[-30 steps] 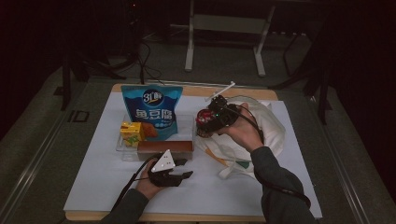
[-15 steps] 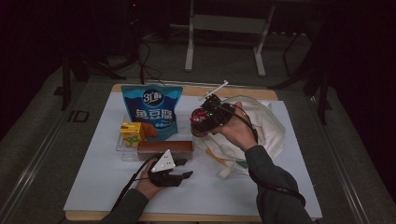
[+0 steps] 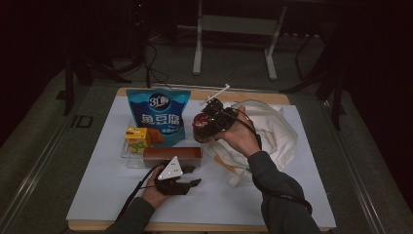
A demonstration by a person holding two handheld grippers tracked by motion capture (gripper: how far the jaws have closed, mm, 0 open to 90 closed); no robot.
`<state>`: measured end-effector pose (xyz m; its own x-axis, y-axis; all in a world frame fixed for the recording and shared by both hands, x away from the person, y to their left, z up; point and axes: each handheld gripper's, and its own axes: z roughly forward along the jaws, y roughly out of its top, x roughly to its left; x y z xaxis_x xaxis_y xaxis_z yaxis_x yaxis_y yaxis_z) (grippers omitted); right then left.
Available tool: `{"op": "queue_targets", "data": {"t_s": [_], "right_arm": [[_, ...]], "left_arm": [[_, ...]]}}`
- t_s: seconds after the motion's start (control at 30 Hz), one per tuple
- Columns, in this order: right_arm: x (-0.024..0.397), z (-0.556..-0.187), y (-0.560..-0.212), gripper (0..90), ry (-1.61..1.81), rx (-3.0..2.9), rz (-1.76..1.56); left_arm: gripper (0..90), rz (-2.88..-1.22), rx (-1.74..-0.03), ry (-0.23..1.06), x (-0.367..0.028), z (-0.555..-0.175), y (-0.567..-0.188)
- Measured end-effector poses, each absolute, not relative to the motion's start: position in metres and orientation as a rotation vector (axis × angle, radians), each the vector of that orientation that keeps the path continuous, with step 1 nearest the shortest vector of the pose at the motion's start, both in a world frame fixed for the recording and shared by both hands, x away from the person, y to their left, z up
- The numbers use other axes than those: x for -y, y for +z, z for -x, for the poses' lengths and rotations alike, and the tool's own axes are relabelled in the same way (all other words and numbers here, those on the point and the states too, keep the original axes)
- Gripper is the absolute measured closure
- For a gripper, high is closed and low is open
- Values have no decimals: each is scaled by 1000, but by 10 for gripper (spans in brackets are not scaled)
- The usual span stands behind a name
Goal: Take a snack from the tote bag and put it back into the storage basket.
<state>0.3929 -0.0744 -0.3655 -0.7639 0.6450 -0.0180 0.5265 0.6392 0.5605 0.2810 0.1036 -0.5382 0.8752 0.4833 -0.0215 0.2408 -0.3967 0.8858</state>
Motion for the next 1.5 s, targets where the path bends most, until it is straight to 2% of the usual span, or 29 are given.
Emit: {"op": "queue_targets", "data": {"t_s": [1.5], "right_arm": [[34,-403,-388,258,811,-2640,-1016]], "left_arm": [[478,-1993,-533,286,-104,-281,-538]]}}
